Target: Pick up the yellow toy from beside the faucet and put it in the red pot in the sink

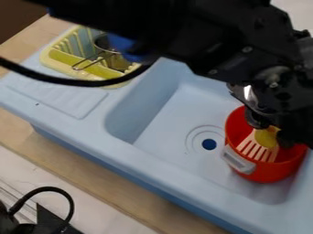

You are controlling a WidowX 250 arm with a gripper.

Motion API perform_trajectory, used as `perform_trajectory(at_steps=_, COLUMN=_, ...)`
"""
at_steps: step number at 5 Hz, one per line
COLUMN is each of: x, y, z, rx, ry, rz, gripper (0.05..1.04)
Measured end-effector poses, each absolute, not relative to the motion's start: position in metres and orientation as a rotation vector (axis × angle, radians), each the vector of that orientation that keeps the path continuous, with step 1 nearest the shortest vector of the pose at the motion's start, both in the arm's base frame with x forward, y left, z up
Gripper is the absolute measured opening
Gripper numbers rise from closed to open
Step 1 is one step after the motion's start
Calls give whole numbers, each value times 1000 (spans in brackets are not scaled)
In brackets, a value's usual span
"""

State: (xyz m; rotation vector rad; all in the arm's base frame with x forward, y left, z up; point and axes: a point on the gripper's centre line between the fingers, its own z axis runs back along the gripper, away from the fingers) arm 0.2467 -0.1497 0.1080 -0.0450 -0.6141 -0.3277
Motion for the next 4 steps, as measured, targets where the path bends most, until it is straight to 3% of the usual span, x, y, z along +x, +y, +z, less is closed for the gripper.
perform_trajectory(at_steps=1, x=245, y=-150, z=106, rx=-27, ry=-627, rz=-351, gripper=383)
perform_trajectory(at_steps=2, x=245, y=-150, z=105, rx=-29, ry=-637, rz=-359, gripper=446)
perform_trajectory(at_steps=4, x=249, y=-143, z=111, rx=-121, ry=-669, rz=-345, gripper=976)
